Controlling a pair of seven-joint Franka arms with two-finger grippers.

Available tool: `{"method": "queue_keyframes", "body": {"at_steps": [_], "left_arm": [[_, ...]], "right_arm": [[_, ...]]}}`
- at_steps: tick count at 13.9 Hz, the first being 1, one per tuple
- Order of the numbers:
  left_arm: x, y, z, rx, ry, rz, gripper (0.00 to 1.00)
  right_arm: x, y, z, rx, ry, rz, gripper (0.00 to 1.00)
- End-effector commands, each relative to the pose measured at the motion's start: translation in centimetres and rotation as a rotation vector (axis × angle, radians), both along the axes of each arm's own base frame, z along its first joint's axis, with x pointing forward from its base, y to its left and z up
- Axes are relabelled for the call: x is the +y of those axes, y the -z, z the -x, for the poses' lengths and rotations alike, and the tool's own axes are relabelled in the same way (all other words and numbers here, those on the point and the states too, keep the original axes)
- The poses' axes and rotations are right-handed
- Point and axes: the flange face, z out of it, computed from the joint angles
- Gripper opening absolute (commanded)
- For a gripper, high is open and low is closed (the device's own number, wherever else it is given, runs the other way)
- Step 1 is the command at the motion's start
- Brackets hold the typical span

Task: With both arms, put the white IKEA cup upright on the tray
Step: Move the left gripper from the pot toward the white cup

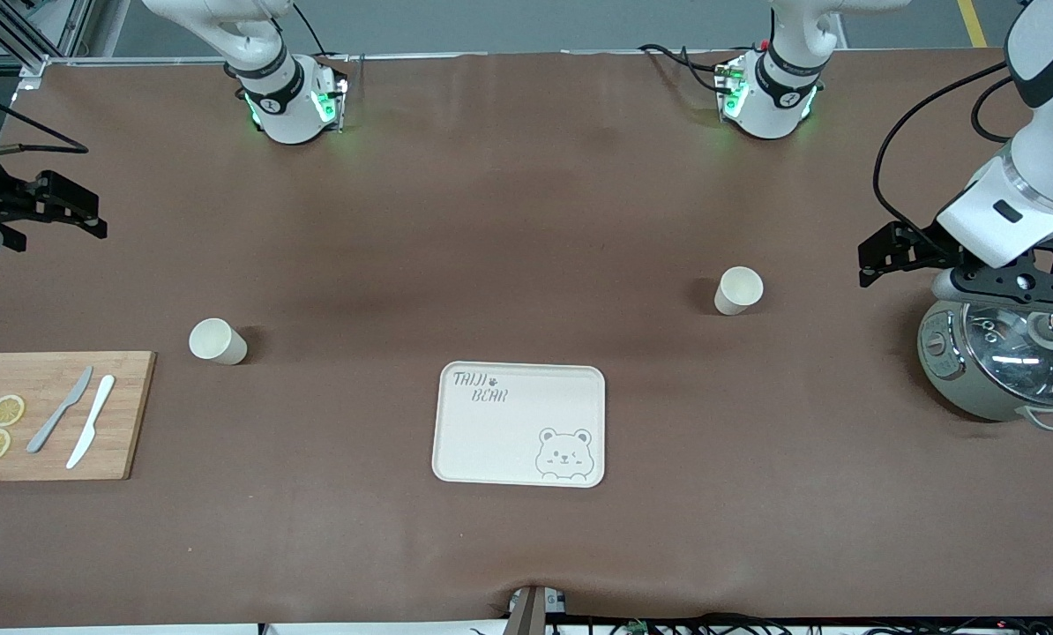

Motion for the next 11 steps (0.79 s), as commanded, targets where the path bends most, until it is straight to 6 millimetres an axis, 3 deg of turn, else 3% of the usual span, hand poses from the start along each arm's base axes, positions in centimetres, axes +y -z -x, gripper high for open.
{"method": "queue_keyframes", "body": {"at_steps": [1,3,7,11], "left_arm": [[-0.2,-0.6,-0.2,0.0,-0.002,0.013,1.0],[-0.4,-1.7,-0.3,-0.024,0.003,0.006,1.0],[-1.5,-1.1,0.0,-0.011,0.032,0.01,1.0],[-2.8,2.1,1.2,0.025,0.037,-0.001,1.0]], "right_arm": [[-0.2,0.2,-0.3,0.003,-0.006,-0.015,1.0],[0.0,1.2,-0.8,0.02,-0.012,-0.013,1.0],[-0.3,1.6,-0.9,0.034,-0.005,-0.01,1.0],[-0.6,1.8,-1.0,0.037,-0.001,-0.007,1.0]]}}
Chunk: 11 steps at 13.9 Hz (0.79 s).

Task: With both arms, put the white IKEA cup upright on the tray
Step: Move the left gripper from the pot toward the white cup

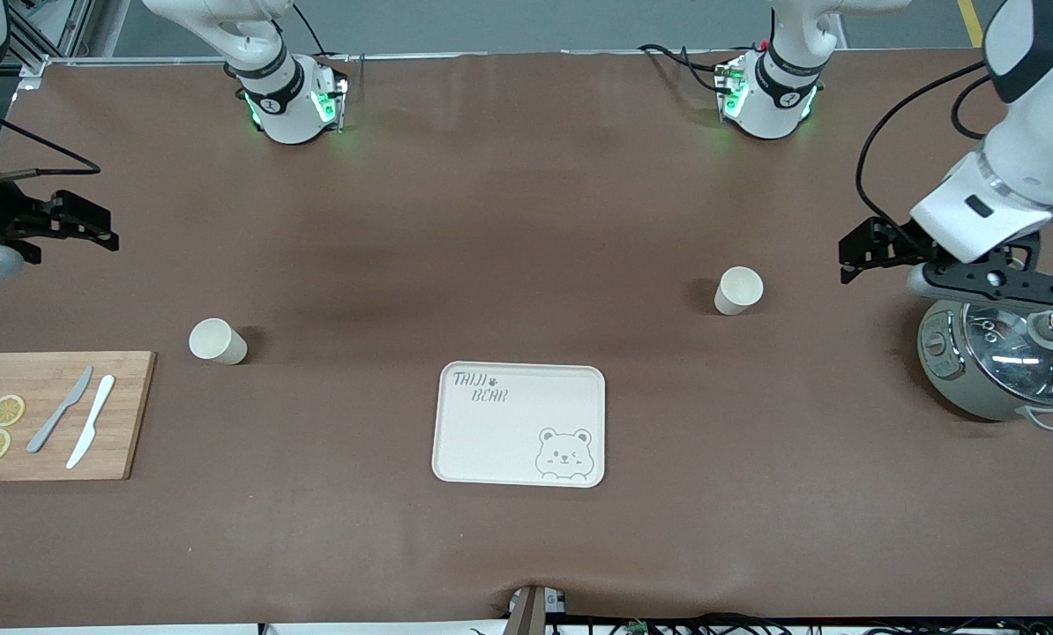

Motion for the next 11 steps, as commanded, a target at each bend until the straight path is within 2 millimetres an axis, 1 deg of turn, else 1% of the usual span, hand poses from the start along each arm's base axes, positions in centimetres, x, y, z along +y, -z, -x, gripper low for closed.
{"method": "queue_keyframes", "body": {"at_steps": [1,3,4,5,6,7,9,10,11], "left_arm": [[-0.2,3.1,1.0,0.006,-0.003,-0.002,1.0],[-0.5,7.6,1.7,-0.018,0.003,0.001,1.0],[-0.8,9.9,2.0,-0.029,0.008,0.003,1.0],[-1.1,12.5,2.6,-0.032,0.015,0.004,1.0],[-1.5,14.7,3.2,-0.045,0.023,0.007,1.0],[-1.3,16.4,3.7,-0.047,0.023,0.007,1.0],[-1.4,18.9,4.5,-0.035,0.029,0.005,1.0],[-1.2,20.2,5.1,-0.036,0.027,0.005,1.0],[-1.1,21.6,5.7,-0.045,0.026,0.007,1.0]], "right_arm": [[-0.5,-0.2,0.0,0.001,-0.003,-0.004,1.0],[-0.6,-0.1,-0.1,0.004,-0.003,-0.001,1.0],[-0.6,0.3,-0.1,0.013,-0.003,-0.001,1.0],[-0.5,0.2,-0.2,0.01,-0.004,-0.001,1.0],[-0.6,0.5,-0.3,0.01,-0.003,-0.001,1.0],[-0.6,1.5,-0.9,0.025,-0.001,-0.001,1.0],[-0.6,2.7,-1.5,0.044,-0.002,-0.002,1.0],[-0.6,3.1,-1.7,0.05,-0.001,-0.005,1.0],[-0.6,2.8,-2.0,0.042,-0.001,-0.007,1.0]]}}
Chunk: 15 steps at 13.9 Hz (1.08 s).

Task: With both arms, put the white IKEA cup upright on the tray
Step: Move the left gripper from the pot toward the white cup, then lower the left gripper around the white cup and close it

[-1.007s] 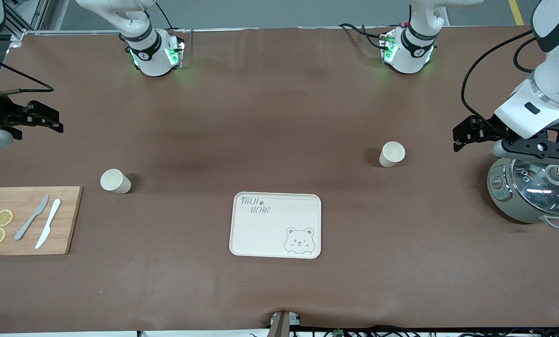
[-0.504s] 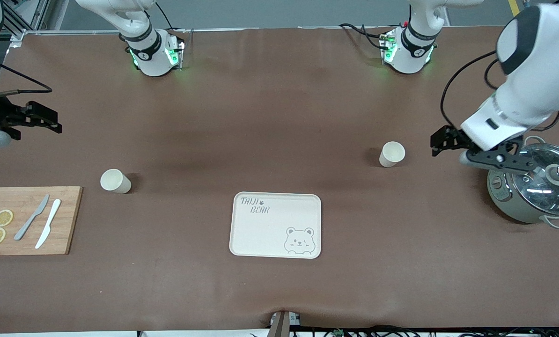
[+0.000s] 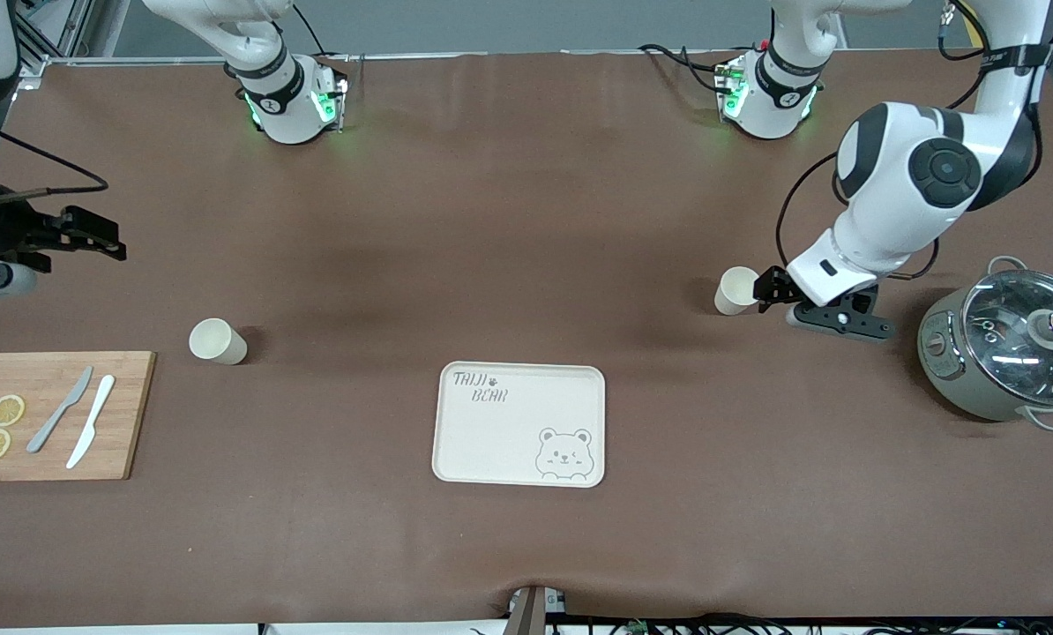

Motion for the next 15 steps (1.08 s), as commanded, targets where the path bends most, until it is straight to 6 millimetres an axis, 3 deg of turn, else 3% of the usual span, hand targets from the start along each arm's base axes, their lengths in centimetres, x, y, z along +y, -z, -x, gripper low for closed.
{"method": "queue_keyframes", "body": {"at_steps": [1,8,10,15], "left_arm": [[0.7,2.4,2.3,-0.04,-0.012,0.007,1.0],[1.5,10.4,5.9,-0.082,-0.016,0.023,1.0],[1.7,11.3,6.7,-0.075,-0.02,0.022,1.0],[2.2,12.8,8.4,-0.074,-0.027,0.021,1.0]], "right_arm": [[-0.1,-0.4,-0.7,-0.011,-0.009,-0.006,1.0],[1.1,0.9,-1.1,0.014,-0.016,-0.015,1.0],[0.2,1.4,-1.0,0.029,-0.002,-0.016,1.0],[0.3,2.8,-1.3,0.055,-0.005,-0.017,1.0]]}}
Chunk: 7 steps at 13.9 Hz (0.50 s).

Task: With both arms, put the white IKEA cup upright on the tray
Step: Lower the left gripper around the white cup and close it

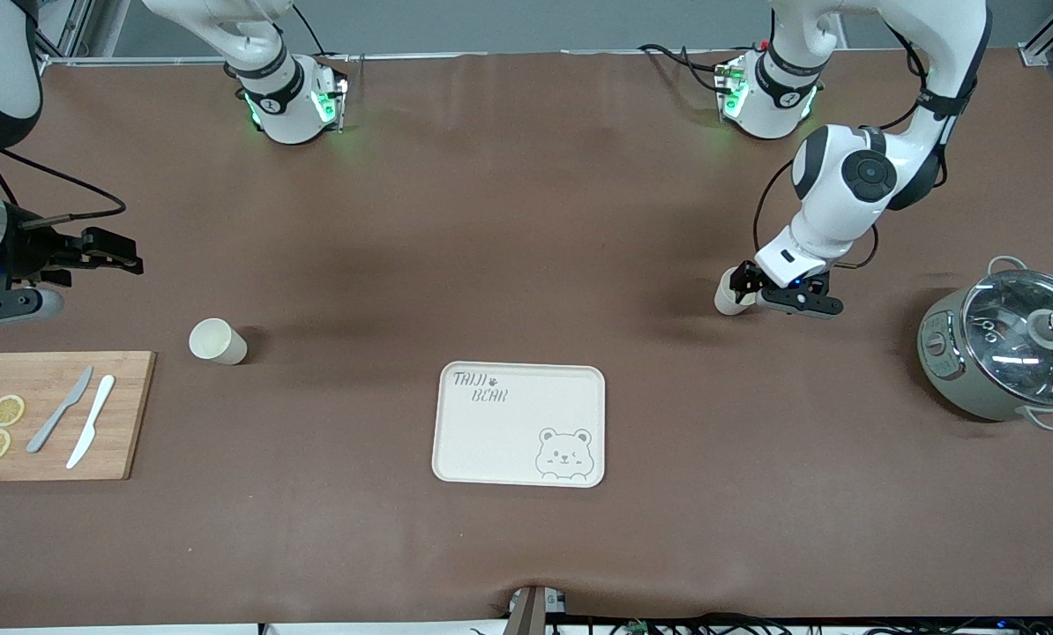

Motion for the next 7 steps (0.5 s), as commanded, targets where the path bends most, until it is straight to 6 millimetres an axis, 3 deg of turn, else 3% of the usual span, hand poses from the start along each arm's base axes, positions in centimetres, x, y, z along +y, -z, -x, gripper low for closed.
{"method": "queue_keyframes", "body": {"at_steps": [1,7], "left_arm": [[0.4,0.2,1.1,-0.011,-0.019,0.004,1.0],[1.2,2.0,2.3,-0.009,-0.03,0.006,1.0]], "right_arm": [[-0.1,0.9,-0.4,0.022,0.004,-0.012,1.0],[0.1,0.8,-0.2,0.034,0.001,-0.013,1.0]]}}
